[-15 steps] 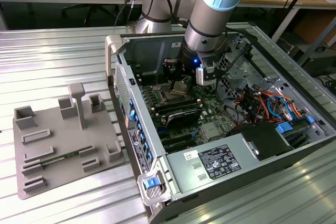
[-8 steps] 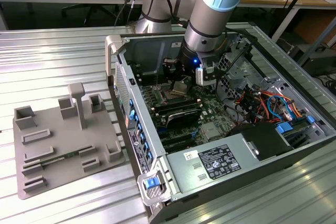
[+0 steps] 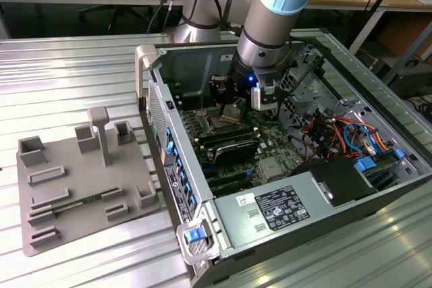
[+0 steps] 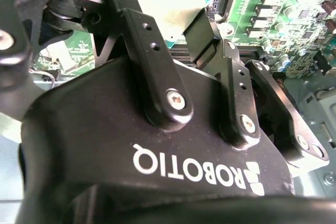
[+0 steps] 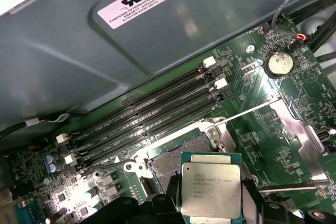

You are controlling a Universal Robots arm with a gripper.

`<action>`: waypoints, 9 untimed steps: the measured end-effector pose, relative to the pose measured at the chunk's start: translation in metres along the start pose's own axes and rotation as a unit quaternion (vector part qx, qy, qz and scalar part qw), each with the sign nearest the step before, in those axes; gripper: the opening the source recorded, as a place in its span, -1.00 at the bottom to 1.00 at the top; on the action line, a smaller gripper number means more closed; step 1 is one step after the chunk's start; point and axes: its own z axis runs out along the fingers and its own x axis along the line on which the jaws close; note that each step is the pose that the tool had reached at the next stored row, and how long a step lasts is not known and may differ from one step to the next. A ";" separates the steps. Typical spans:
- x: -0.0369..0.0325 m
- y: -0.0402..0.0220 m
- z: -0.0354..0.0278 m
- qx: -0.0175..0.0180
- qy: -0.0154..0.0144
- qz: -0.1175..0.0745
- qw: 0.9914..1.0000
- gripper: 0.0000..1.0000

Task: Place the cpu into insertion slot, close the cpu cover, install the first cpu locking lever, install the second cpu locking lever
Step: 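Place the cpu into insertion slot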

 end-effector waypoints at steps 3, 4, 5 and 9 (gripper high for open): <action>0.0000 0.0000 0.0002 0.000 0.000 0.002 1.000 0.09; 0.0000 0.0000 0.0003 0.000 0.000 0.003 1.000 0.09; 0.0000 0.0000 0.0004 0.000 0.000 0.004 1.000 0.09; 0.0000 0.0000 0.0006 0.000 -0.001 0.006 1.000 0.09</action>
